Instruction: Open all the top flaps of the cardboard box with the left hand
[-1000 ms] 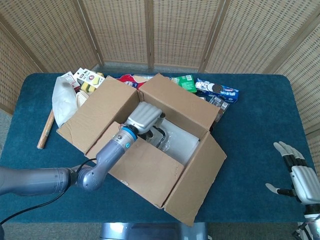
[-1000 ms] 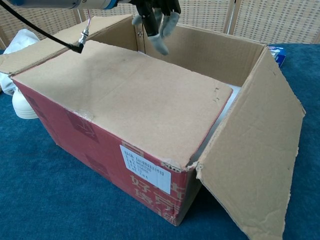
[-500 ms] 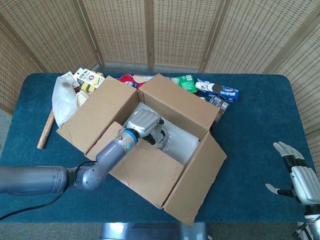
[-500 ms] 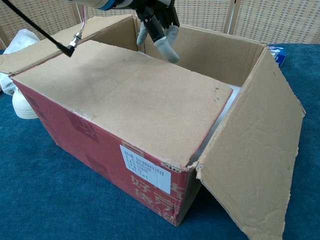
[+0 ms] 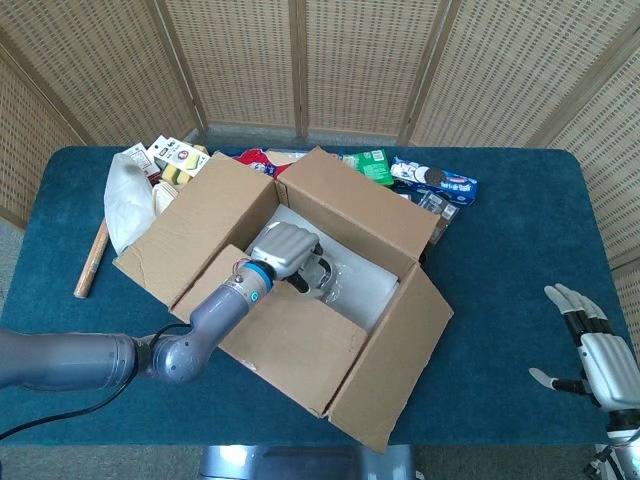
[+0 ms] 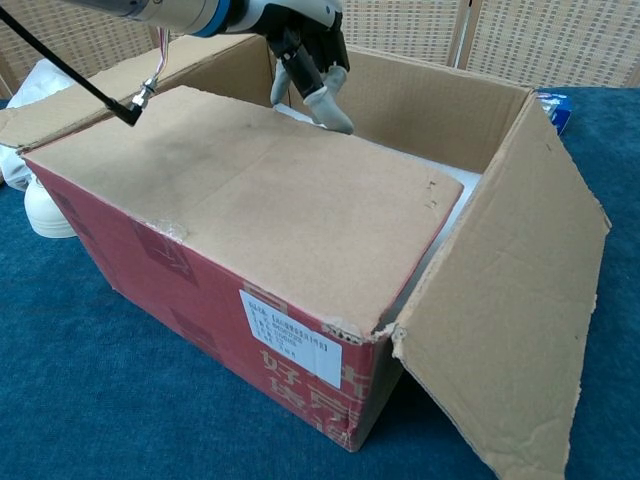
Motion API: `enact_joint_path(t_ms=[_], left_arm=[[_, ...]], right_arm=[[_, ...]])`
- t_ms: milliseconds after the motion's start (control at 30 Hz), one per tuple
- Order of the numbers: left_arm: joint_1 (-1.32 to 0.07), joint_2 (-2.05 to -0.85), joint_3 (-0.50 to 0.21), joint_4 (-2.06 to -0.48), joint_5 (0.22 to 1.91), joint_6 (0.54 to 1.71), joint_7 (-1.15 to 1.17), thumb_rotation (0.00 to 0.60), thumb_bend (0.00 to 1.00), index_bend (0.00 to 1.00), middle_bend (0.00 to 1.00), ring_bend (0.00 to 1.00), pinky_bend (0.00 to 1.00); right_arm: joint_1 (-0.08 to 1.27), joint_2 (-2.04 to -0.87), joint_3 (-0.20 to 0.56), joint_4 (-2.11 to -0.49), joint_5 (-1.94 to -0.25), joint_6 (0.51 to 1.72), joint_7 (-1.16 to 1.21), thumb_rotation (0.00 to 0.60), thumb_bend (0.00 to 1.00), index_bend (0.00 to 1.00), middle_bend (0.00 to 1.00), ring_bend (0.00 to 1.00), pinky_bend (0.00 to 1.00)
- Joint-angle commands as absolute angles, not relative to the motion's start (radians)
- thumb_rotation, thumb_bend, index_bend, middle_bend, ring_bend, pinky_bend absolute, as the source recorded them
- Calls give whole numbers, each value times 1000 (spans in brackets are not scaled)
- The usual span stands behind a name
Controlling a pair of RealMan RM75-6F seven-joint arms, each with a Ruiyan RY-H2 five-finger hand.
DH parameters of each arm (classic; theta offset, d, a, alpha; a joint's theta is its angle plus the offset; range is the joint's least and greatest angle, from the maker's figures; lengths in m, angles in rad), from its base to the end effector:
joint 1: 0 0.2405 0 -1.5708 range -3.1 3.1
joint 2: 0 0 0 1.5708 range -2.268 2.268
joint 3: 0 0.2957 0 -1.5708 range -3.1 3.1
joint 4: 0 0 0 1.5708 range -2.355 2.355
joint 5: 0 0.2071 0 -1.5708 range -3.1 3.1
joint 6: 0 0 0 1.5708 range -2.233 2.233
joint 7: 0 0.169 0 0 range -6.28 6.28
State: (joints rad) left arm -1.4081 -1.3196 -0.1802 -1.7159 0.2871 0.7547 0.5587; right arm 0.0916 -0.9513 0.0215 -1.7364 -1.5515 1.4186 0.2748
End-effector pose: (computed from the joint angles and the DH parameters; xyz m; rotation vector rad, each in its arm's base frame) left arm 0.0230 0.4385 0.0085 -2.1080 -1.0290 -0.7720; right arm -0.3264 -0.2026 0.2074 1.3911 -1.1356 1.0408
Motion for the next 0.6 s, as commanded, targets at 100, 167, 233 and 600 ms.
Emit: enact_joint_path(t_ms=[100,167,233,600], left_arm=[[-1391,-1330,-178,-1701,346,763,523,462,0,669,474,310,496],[-1385,-1329,-175,-1698,362,763,514,465,0,669,471,308,490],[-1370,-1334,-184,-1689,406,775,488,461,0,657,440,281,463],[-1356,-1340,-150,-1665,445,770,482,450,0,638,414,252,431]], right_arm=[[92,-951,21,-1737,-1553,1418,275,600,0,0,0,0,0],[92,-951,21,-1737,-1553,1419,275,600,0,0,0,0,0],[92,-952,20,-1737,-1552,1418,273,600,0,0,0,0,0],[95,-954,19,-1739,-1550,1411,263,600,0,0,0,0,0]])
